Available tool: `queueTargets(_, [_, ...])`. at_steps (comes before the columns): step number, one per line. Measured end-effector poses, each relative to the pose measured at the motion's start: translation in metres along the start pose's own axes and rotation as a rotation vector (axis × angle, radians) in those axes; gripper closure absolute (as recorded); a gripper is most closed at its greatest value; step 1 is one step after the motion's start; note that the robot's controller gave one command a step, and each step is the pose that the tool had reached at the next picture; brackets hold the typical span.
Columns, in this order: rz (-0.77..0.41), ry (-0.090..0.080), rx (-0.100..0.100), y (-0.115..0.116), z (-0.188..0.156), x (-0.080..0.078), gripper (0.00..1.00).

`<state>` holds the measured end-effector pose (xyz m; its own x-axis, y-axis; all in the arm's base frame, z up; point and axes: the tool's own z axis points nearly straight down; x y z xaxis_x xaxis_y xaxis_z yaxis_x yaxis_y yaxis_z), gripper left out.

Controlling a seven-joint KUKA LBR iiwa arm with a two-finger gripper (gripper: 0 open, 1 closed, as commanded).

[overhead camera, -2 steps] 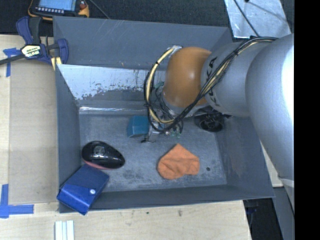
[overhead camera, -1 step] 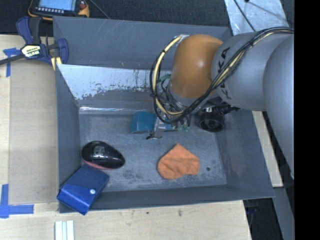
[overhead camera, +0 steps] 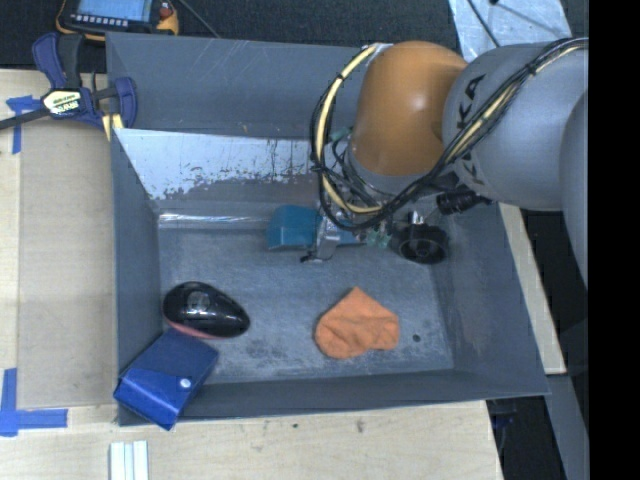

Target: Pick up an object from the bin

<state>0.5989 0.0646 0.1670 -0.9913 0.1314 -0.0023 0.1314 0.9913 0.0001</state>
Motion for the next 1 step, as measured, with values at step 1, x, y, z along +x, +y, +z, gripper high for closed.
queueTargets(1, [-0.005,0.008,0.001,-0.0253,-0.0446,0.0188,1.00])
